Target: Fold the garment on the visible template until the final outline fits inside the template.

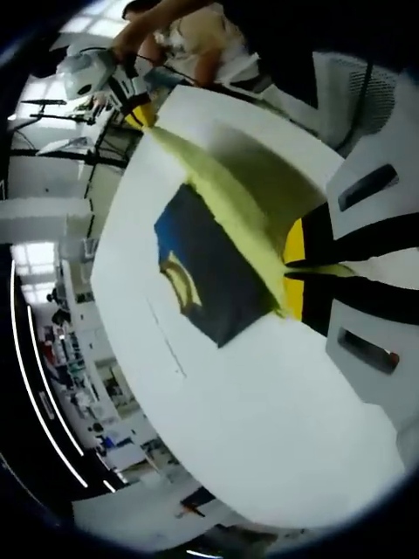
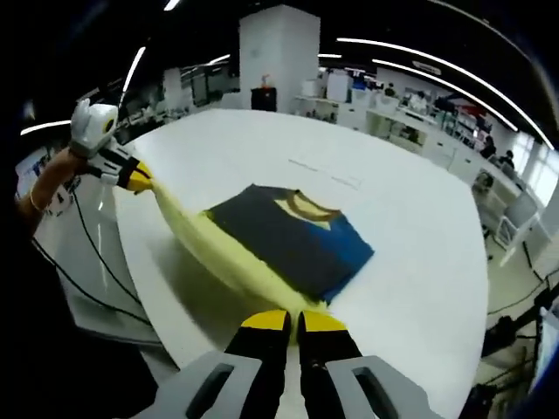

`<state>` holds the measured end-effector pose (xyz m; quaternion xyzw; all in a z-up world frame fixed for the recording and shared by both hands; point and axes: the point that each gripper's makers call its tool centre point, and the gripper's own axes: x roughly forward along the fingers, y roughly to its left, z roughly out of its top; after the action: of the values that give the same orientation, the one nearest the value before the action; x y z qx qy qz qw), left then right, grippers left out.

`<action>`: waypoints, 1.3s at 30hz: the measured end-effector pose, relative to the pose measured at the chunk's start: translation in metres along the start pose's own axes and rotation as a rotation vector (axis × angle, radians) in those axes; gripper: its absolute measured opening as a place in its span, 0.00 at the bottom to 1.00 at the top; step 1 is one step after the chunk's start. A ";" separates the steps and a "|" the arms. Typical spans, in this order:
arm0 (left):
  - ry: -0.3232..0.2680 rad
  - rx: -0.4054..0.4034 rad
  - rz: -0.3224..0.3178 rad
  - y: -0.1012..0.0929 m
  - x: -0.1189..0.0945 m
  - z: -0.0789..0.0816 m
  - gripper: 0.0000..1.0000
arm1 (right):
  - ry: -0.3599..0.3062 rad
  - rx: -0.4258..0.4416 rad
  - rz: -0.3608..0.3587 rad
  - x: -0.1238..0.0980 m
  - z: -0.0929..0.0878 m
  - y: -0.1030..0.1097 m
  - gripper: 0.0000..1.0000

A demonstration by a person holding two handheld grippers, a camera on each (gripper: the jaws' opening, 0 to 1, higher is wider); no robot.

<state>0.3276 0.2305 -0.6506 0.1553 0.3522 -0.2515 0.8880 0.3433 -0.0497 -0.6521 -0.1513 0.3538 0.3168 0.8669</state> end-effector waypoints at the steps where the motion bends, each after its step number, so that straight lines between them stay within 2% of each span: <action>1: -0.007 -0.002 0.009 0.002 0.001 0.002 0.00 | -0.006 0.001 -0.002 0.001 0.003 -0.002 0.00; 5: -0.045 0.018 0.028 0.010 0.005 0.013 0.00 | -0.025 -0.004 -0.016 0.005 0.013 -0.012 0.00; 6: -0.095 0.043 0.041 0.015 0.007 0.023 0.00 | -0.032 -0.006 -0.016 0.006 0.017 -0.016 0.00; 7: -0.121 0.049 0.056 0.018 0.007 0.029 0.00 | -0.046 -0.001 -0.026 0.006 0.020 -0.019 0.00; 9: -0.147 0.056 0.069 0.022 0.007 0.037 0.00 | -0.062 0.008 -0.037 0.008 0.028 -0.026 0.00; 14: -0.176 0.043 0.099 0.036 0.014 0.050 0.00 | -0.115 0.017 -0.066 0.013 0.051 -0.041 0.00; 18: -0.218 0.038 0.122 0.048 0.019 0.065 0.00 | -0.142 0.007 -0.103 0.019 0.062 -0.050 0.00; 26: -0.224 0.098 0.197 0.066 0.038 0.083 0.00 | -0.208 0.040 -0.147 0.033 0.083 -0.068 0.00; 29: -0.236 0.087 0.204 0.071 0.043 0.087 0.00 | -0.212 0.044 -0.162 0.041 0.087 -0.076 0.00; 31: -0.261 0.074 0.209 0.076 0.048 0.092 0.00 | -0.207 0.017 -0.176 0.046 0.088 -0.080 0.00; 33: -0.267 0.060 0.218 0.081 0.052 0.093 0.00 | -0.203 -0.060 -0.186 0.052 0.090 -0.084 0.00; 39: -0.262 0.061 0.234 0.088 0.070 0.093 0.00 | -0.188 -0.067 -0.209 0.073 0.089 -0.094 0.00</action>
<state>0.4714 0.2375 -0.6255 0.1881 0.2054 -0.1752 0.9443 0.4917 -0.0447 -0.6379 -0.1860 0.2426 0.2494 0.9189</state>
